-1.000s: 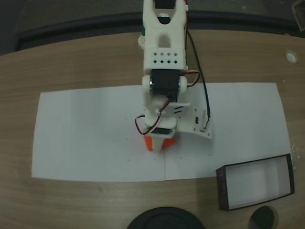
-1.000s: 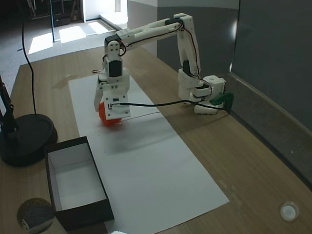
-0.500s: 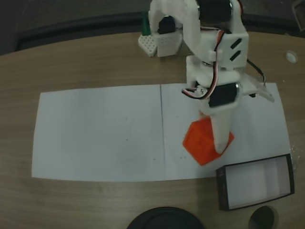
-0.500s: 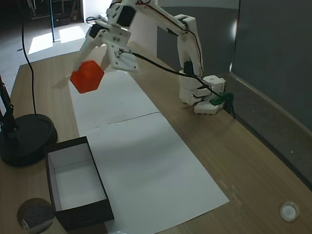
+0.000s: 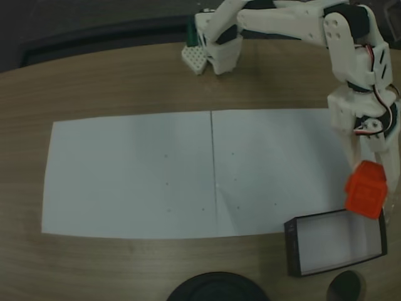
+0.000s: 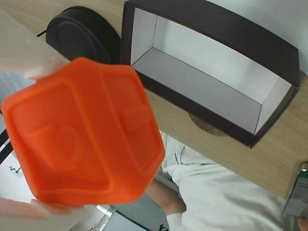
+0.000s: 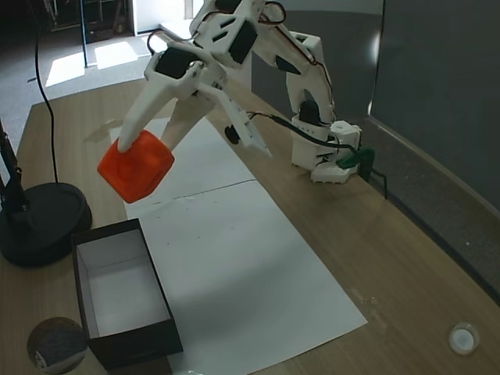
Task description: Grab a orange square and put it in the box.
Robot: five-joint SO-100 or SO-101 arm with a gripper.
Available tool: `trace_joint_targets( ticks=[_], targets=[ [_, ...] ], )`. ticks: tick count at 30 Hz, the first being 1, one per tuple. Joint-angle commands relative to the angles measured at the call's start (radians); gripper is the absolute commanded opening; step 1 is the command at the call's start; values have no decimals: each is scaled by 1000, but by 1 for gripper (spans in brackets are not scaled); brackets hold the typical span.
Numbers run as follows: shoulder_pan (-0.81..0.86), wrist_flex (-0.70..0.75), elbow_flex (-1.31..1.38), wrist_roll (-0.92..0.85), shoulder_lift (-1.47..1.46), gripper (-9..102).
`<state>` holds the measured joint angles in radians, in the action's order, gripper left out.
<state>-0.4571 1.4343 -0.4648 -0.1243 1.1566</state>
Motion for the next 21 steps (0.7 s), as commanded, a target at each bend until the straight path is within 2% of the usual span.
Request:
trace_joint_targets(
  ticks=[1, 5, 10, 14, 17, 21],
  targets=[
    [-5, -71, 61, 0, -15, 11],
    [0, -137, 61, 0, -69, 11],
    [-2, -138, 61, 12, -106, 11],
    [29, -146, 61, 170, -129, 20],
    [40, -146, 61, 181, -137, 25],
    [37, -146, 61, 183, -132, 27]
  ],
)
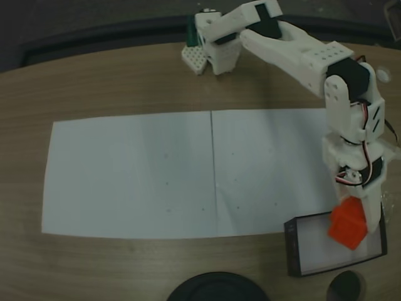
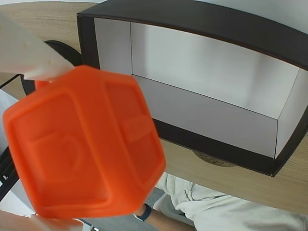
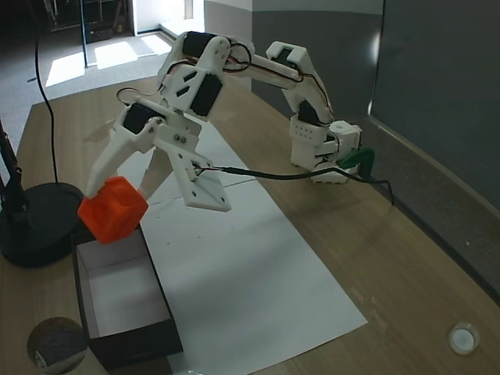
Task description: Grab a orange square and put it in the box.
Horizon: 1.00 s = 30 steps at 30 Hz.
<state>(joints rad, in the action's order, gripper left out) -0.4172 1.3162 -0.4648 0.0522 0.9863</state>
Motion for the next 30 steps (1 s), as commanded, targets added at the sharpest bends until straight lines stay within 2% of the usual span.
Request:
trace_joint_targets(
  ticks=[1, 5, 10, 15, 18, 24, 30],
  targets=[
    [-5, -28, 61, 6, 40, 27],
    [-5, -20, 61, 6, 44, 28],
    [-3, -14, 61, -2, 44, 37],
    [0, -14, 61, -2, 46, 36],
    [9, -9, 63, -2, 66, 29],
    [133, 126, 63, 6, 250, 1],
    [324, 310, 63, 8, 549, 0]
  ],
)
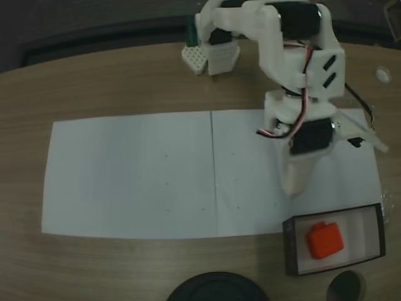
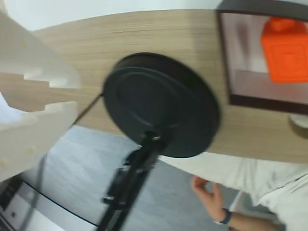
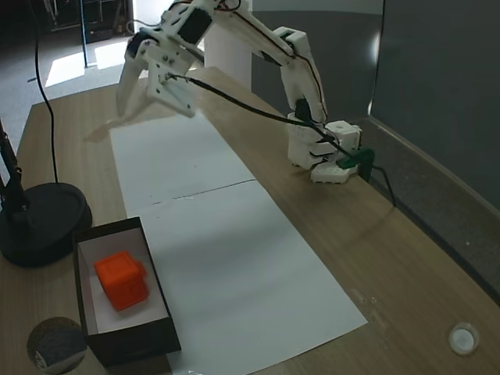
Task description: Grab a orange square and put it in the box.
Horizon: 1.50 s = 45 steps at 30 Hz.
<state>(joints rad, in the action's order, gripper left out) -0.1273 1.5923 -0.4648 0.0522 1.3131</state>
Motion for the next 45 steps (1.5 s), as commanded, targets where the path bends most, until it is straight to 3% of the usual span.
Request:
trace_joint_targets(
  ticks=[1, 3, 7, 15, 22, 33, 45],
  targets=[
    [51, 74, 63, 8, 287, 0],
    [66, 141, 49, 8, 420, 0],
    [117, 141, -84, 5, 739, 0],
    [261, 135, -575, -25, 1361, 0],
    [344, -15, -904, -112, 1769, 0],
    [345, -451, -1411, -112, 2017, 0],
    [345, -529, -2089, -112, 2166, 1]
  ],
)
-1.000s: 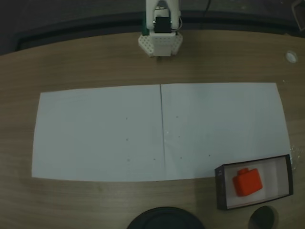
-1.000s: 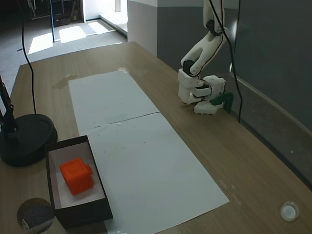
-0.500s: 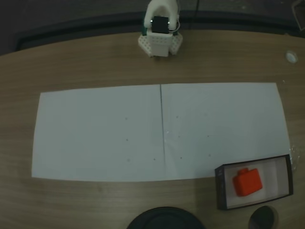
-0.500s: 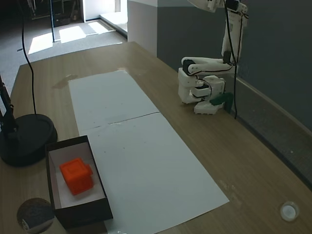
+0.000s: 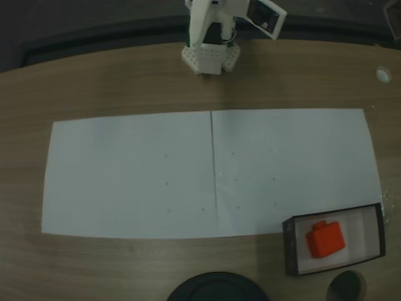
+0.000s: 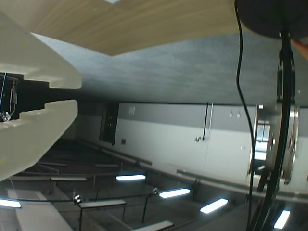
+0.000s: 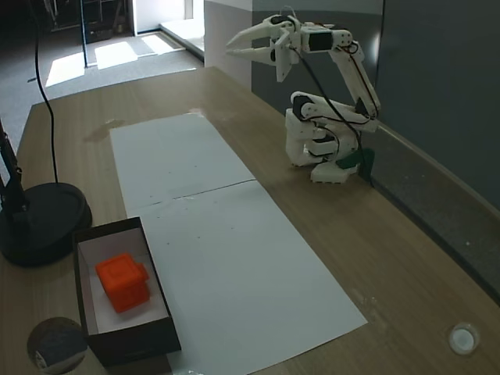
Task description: Grab a orange square and put it in the box.
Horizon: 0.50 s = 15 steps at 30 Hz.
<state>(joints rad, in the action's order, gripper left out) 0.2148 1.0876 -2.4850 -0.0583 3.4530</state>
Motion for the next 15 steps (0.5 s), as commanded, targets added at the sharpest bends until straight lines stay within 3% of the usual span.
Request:
trace_joint_targets(
  ticks=[1, 8, 15],
  targets=[
    [-3, -35, -117, -2, 26, 1],
    [-6, -48, -371, -2, 26, 0],
    [-8, 190, -482, -2, 25, 0]
  ],
)
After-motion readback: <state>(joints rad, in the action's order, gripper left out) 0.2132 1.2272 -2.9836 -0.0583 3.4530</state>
